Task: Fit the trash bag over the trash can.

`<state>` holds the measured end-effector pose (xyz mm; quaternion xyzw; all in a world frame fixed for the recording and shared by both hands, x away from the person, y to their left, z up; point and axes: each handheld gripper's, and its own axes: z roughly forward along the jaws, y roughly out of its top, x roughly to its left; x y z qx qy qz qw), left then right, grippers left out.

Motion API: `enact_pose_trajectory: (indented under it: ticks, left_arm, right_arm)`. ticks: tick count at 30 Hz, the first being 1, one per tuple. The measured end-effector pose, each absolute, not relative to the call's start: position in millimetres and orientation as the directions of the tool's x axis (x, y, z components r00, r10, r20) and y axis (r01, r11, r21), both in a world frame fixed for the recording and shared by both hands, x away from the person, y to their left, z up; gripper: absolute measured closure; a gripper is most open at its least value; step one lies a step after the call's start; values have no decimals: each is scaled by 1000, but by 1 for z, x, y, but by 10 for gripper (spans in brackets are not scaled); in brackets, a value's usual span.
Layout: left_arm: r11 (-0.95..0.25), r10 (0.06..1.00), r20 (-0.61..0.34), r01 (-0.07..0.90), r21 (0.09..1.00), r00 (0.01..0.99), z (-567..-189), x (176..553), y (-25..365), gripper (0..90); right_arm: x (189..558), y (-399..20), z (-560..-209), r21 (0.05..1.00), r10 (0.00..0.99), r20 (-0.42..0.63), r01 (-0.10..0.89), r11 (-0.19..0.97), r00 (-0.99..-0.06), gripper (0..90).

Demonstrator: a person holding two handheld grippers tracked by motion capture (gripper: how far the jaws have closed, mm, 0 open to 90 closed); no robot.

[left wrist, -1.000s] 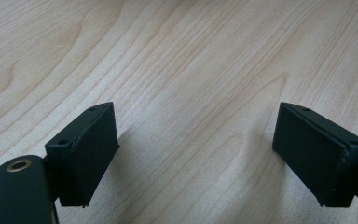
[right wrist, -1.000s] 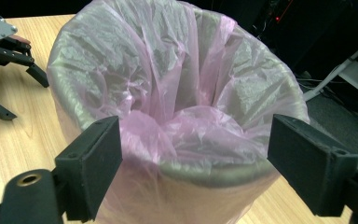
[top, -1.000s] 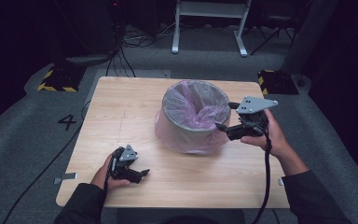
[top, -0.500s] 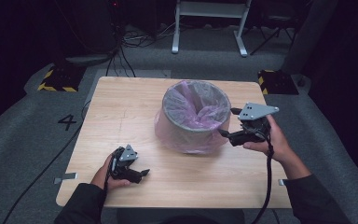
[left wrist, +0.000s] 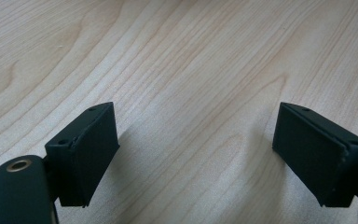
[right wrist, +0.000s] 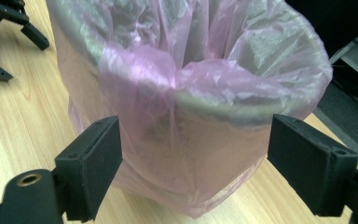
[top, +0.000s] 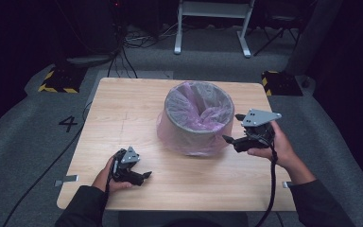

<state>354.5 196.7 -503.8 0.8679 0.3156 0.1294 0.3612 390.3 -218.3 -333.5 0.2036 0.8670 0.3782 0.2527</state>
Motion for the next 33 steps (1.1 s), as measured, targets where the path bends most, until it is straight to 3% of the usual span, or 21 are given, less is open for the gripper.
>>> enact_pose_trajectory:
  ticks: [33]
  left_arm:
    - [-540,641,-4,454,709,768,-504,355,197,139]
  right_arm:
    - [389,-230,-368,691,542,-304,210,692,-784,180]
